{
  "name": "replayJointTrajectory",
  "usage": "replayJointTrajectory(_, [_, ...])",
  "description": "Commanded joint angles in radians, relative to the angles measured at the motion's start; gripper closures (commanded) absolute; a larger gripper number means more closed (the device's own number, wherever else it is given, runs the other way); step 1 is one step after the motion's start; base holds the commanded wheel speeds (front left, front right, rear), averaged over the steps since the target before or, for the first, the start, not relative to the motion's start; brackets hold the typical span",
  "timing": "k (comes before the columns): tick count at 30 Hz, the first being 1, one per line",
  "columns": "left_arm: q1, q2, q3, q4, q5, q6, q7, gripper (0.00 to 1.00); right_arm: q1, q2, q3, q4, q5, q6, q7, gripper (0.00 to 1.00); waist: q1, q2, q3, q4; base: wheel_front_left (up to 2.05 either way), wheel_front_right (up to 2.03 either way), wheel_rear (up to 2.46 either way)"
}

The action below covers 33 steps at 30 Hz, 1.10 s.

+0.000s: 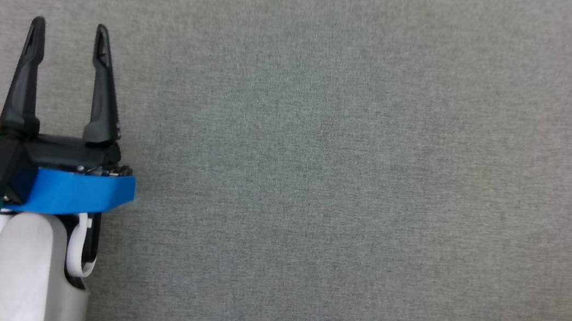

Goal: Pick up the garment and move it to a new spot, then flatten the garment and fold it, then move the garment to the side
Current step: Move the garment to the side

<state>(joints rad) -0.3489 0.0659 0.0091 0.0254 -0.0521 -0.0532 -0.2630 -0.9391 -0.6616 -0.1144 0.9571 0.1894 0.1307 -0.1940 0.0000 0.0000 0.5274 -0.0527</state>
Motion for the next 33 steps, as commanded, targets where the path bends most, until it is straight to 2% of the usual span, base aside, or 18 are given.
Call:
replayJointTrajectory(1, [0.019, 0.003, 0.007, 0.006, -0.007, 0.004, -0.002, 0.0, 0.014, 0.019, -0.001, -0.01, -0.008, 0.0, -0.02, 0.0, 0.0, 0.0, -0.027, -0.011, 0.0, 0.0, 0.0])
replayJointTrajectory(5, [0.065, 0.002, 0.027, 0.023, -0.016, 0.008, -0.002, 0.0, 0.062, 0.088, 0.017, -0.07, -0.012, 0.0, -0.056, 0.0, 0.0, 0.0, -0.096, -0.024, 0.0, 0.0, 0.0])
replayJointTrajectory(17, [0.215, -0.005, 0.067, 0.067, -0.036, 0.006, -0.002, 0.0, 0.3, 0.317, 0.12, -0.384, -0.004, 0.0, -0.072, 0.0, 0.0, 0.0, -0.287, -0.039, 0.0, 0.0, 0.0])
replayJointTrajectory(26, [0.272, -0.01, 0.057, 0.102, -0.042, 0.004, -0.002, 0.0, 0.536, 0.446, 0.096, -0.563, 0.015, 0.0, -0.071, 0.0, 0.0, 0.0, -0.373, -0.008, 0.0, 0.0, 0.0])
replayJointTrajectory(33, [0.3, -0.012, 0.039, 0.132, -0.04, 0.002, -0.002, 0.0, 0.688, 0.52, 0.066, -0.649, 0.001, 0.0, -0.054, 0.0, 0.0, 0.0, -0.421, 0.015, 0.0, 0.0, 0.0])
